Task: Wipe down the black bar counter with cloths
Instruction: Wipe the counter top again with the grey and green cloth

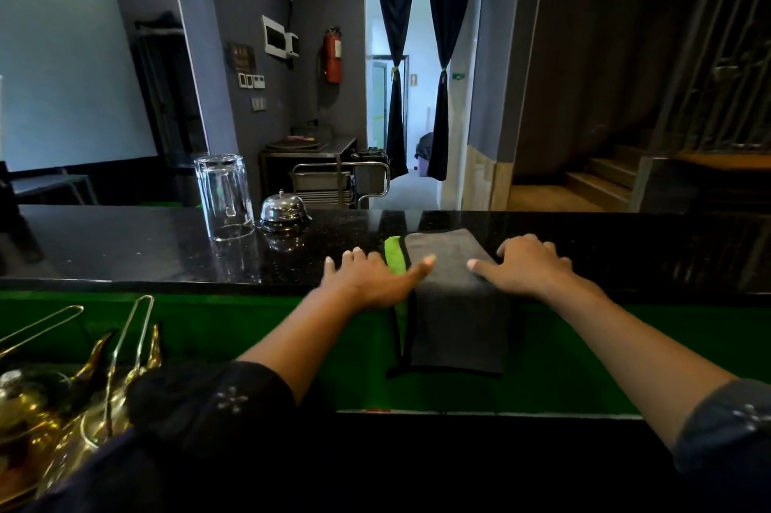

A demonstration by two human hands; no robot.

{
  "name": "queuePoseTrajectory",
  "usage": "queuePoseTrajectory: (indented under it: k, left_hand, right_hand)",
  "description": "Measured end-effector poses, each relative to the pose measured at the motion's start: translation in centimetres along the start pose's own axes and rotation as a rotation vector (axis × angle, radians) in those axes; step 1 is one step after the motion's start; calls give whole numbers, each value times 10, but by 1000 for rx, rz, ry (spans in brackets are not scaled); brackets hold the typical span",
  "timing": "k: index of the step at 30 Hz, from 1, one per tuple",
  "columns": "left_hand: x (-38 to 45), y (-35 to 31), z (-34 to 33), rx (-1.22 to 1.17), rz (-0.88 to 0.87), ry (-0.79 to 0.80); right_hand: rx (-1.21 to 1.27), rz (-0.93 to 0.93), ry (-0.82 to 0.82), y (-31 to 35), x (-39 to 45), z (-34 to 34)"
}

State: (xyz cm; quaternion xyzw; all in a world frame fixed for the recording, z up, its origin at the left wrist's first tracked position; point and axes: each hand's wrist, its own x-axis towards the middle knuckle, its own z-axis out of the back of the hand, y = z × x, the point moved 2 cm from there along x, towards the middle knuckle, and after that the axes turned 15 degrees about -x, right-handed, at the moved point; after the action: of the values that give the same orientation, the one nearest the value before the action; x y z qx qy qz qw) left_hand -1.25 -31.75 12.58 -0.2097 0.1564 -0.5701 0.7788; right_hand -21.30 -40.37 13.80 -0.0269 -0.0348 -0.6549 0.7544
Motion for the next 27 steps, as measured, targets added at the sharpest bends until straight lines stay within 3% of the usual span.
queuePoseTrajectory:
  k: [6,12,17,23,27]
  left_hand:
    - [-7,-15,-31,-13,-119,-207]
    - [-19,-31,-28,-473,-221,-357]
    - [-11,-32,-13,-841,-294,-142]
    - [-16,-35,8,-1226,-181,313]
    - [-19,-35,20,-1238,-227,334]
  right_hand:
    - [255,58,2,1,1,-4]
    - [604,154,-58,2,-12,-2]
    - [1011,170,57,-22,-17,7]
    - [1126,251,192,-41,-17,16]
    - [1230,329,194,-48,-17,21]
